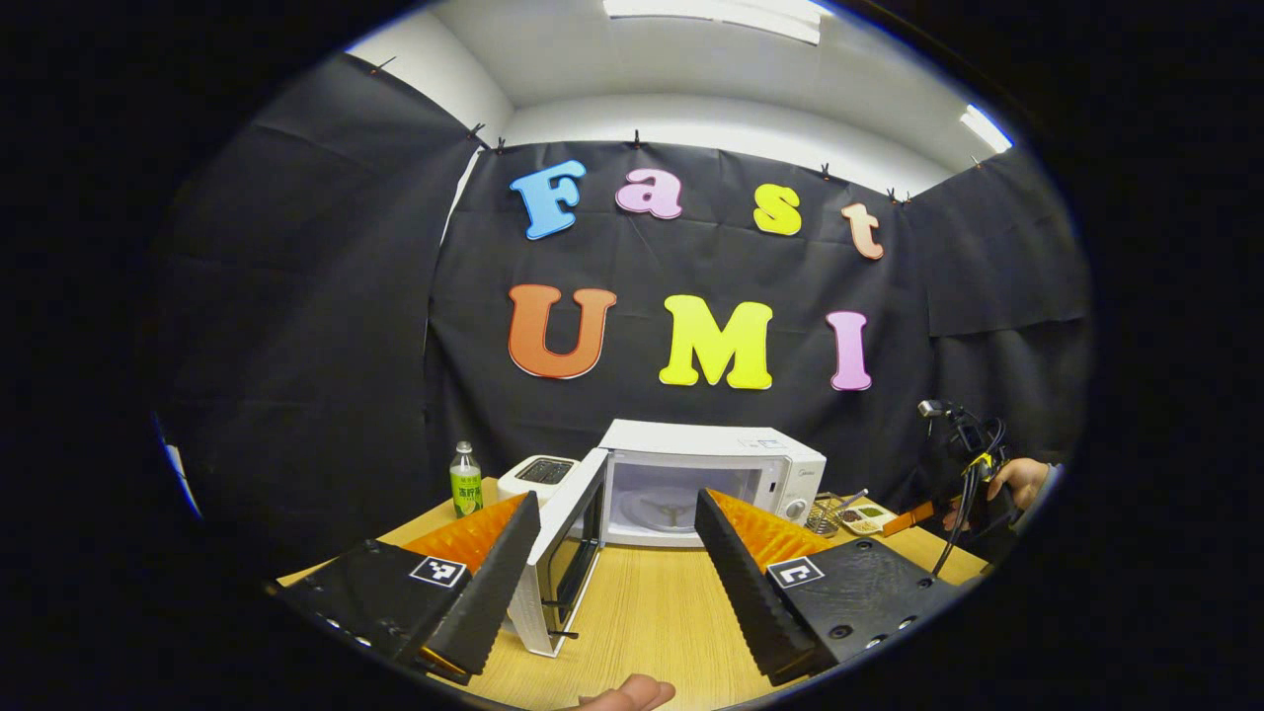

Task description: Open the microwave oven with the left hand, put the food in, and close the microwave oven.

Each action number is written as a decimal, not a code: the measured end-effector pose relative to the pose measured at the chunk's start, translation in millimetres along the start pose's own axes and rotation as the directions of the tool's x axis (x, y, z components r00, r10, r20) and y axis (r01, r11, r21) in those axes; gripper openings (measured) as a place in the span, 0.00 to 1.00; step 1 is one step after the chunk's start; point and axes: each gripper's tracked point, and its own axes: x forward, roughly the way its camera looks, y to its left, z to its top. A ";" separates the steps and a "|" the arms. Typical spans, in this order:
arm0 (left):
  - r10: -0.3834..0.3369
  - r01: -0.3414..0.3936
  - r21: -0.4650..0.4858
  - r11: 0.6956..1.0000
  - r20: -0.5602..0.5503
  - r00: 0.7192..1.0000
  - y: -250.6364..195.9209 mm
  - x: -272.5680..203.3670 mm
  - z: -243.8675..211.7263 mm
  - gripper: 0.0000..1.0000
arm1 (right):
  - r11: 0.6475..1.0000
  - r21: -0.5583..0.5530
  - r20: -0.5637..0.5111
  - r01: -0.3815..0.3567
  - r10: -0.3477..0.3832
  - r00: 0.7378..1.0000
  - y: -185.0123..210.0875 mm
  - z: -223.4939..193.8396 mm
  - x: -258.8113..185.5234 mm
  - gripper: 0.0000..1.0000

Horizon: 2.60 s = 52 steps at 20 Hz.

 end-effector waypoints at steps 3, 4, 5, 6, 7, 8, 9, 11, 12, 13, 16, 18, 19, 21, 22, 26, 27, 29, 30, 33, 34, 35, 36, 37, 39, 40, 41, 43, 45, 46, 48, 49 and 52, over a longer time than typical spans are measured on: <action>0.000 0.000 0.023 1.000 -0.010 1.000 -8.6 2.1 -7.3 0.94 | 0.999 0.036 -0.086 -0.021 0.024 0.996 -3.3 -15.0 35.1 1.00; 0.001 -0.001 0.025 1.000 -0.011 1.000 -10.5 2.3 -7.0 0.95 | 0.998 0.056 -0.116 -0.033 0.039 0.992 -1.9 -21.0 42.8 0.96; -0.002 0.003 0.029 1.000 -0.011 1.000 -13.3 3.4 -7.3 0.83 | 0.996 0.077 -0.158 -0.035 0.047 0.986 -1.2 -29.4 52.9 0.88; -0.010 0.010 0.035 0.999 -0.011 1.000 -15.9 3.7 -6.5 0.83 | 0.995 0.099 -0.208 -0.034 0.054 0.977 -1.2 -37.3 59.8 0.80; -0.021 0.021 0.039 0.999 -0.007 1.000 -18.9 3.1 -5.9 0.95 | 0.992 0.123 -0.243 -0.040 0.069 0.968 1.9 -44.0 68.3 0.87; -0.030 0.030 0.045 0.999 -0.003 1.000 -21.4 4.5 -5.2 0.95 | 0.990 0.133 -0.269 -0.050 0.085 0.959 6.2 -48.3 74.2 0.70; -0.033 0.033 0.048 0.998 -0.005 0.999 -22.1 8.1 -6.5 0.94 | 0.989 0.136 -0.285 -0.065 0.102 0.953 9.4 -51.2 80.4 0.68; -0.031 0.032 0.046 0.998 -0.023 0.999 -23.3 11.3 -11.7 0.94 | 0.987 0.133 -0.306 -0.094 0.131 0.943 17.0 -52.7 89.6 0.55; -0.031 0.032 0.049 0.998 -0.031 0.999 -22.8 12.8 -14.2 0.95 | 0.986 0.126 -0.320 -0.109 0.145 0.936 19.7 -53.0 92.4 0.43; -0.027 0.029 0.055 0.998 -0.034 0.999 -21.8 13.8 -15.1 0.95 | 0.987 0.116 -0.332 -0.113 0.146 0.932 18.9 -55.6 96.4 0.47; -0.017 0.020 0.081 0.997 -0.032 0.999 -19.8 14.8 -15.1 0.95 | 0.986 0.119 -0.380 -0.114 0.152 0.912 15.9 -62.9 102.2 0.23; -0.023 0.025 0.090 0.996 -0.024 0.999 -21.1 15.3 -15.3 0.95 | 0.978 0.155 -0.391 -0.140 0.191 0.900 19.6 -63.0 105.2 0.08; -0.023 0.025 0.088 0.996 -0.020 1.000 -19.6 13.9 -14.8 0.94 | 0.973 0.166 -0.398 -0.163 0.217 0.891 22.0 -60.1 105.1 0.06; -0.030 0.032 0.080 0.996 -0.023 0.999 -22.8 13.3 -15.4 0.94 | 0.961 0.202 -0.409 -0.189 0.258 0.875 23.7 -59.8 104.5 0.04; -0.033 0.035 0.077 0.996 -0.025 0.999 -22.7 12.1 -15.2 0.94 | 0.950 0.240 -0.416 -0.201 0.287 0.863 26.3 -62.3 102.6 0.04; -0.044 0.045 0.080 0.996 -0.011 0.999 -20.9 8.0 -11.0 0.95 | 0.902 0.353 -0.397 -0.249 0.385 0.833 40.4 -70.5 97.5 0.04; -0.049 0.050 0.076 0.996 -0.005 0.999 -20.6 5.4 -9.4 0.95 | 0.892 0.369 -0.380 -0.261 0.401 0.833 42.9 -69.6 99.5 0.04; -0.055 0.055 0.072 0.996 0.002 0.998 -17.5 4.1 -8.6 0.94 | 0.876 0.390 -0.346 -0.284 0.425 0.837 47.2 -66.3 100.8 0.04; -0.053 0.053 0.071 0.996 0.003 0.999 -15.2 2.9 -9.6 0.94 | 0.872 0.392 -0.330 -0.294 0.432 0.839 47.2 -63.0 102.0 0.04; -0.051 0.051 0.067 0.996 0.001 0.999 -10.2 -0.9 -12.1 0.94 | 0.850 0.403 -0.288 -0.340 0.471 0.834 58.2 -57.4 99.3 0.04; -0.051 0.051 0.068 0.996 0.002 0.999 -8.0 -2.8 -12.9 0.94 | 0.841 0.415 -0.270 -0.346 0.477 0.837 63.0 -53.8 98.8 0.04; -0.048 0.048 0.069 0.996 0.003 0.999 -5.0 -3.4 -13.5 0.94 | 0.831 0.430 -0.252 -0.352 0.485 0.837 73.5 -49.0 93.4 0.04; -0.046 0.046 0.071 0.996 0.003 0.999 -1.8 -4.1 -14.0 0.94 | 0.822 0.442 -0.237 -0.358 0.492 0.837 82.8 -44.9 90.4 0.04; -0.044 0.044 0.072 0.996 0.004 0.999 0.9 -6.4 -15.1 0.94 | 0.813 0.455 -0.225 -0.364 0.500 0.836 91.6 -41.7 88.0 0.04; -0.039 0.038 0.070 0.997 0.004 0.999 7.6 -10.5 -16.6 0.94 | 0.807 0.464 -0.198 -0.364 0.496 0.846 109.1 -33.3 94.1 0.04; -0.034 0.034 0.066 0.997 -0.003 0.999 10.9 -12.4 -20.0 0.95 | 0.807 0.472 -0.184 -0.356 0.485 0.855 116.5 -29.7 99.3 0.04; -0.029 0.030 0.065 0.997 -0.007 1.000 14.3 -13.2 -20.6 0.95 | 0.803 0.481 -0.171 -0.350 0.478 0.862 125.9 -26.1 101.6 0.04; -0.017 0.017 0.071 0.997 -0.007 1.000 22.7 -16.4 -23.7 0.95 | 0.775 0.524 -0.124 -0.353 0.479 0.869 148.0 -17.3 109.1 0.04; 0.001 0.000 0.078 0.997 -0.004 1.000 32.8 -19.4 -24.8 0.95 | 0.715 0.597 -0.062 -0.365 0.494 0.867 171.0 -2.1 119.6 0.04; 0.013 -0.013 0.077 0.997 0.001 1.000 37.7 -20.7 -24.6 0.95 | 0.672 0.638 -0.011 -0.376 0.497 0.868 180.7 7.7 126.2 0.04; 0.013 -0.012 0.083 0.996 -0.005 1.000 41.1 -20.7 -29.3 0.95 | 0.590 0.706 0.081 -0.390 0.480 0.873 193.8 28.1 138.5 0.04; 0.012 -0.011 0.085 0.996 -0.009 1.000 42.5 -20.2 -31.5 0.94 | 0.561 0.732 0.121 -0.387 0.452 0.884 199.2 36.4 140.0 0.04; 0.008 -0.006 0.103 0.995 -0.015 1.000 44.5 -17.4 -40.0 0.95 | 0.481 0.796 0.237 -0.368 0.311 0.920 201.8 65.6 159.5 0.04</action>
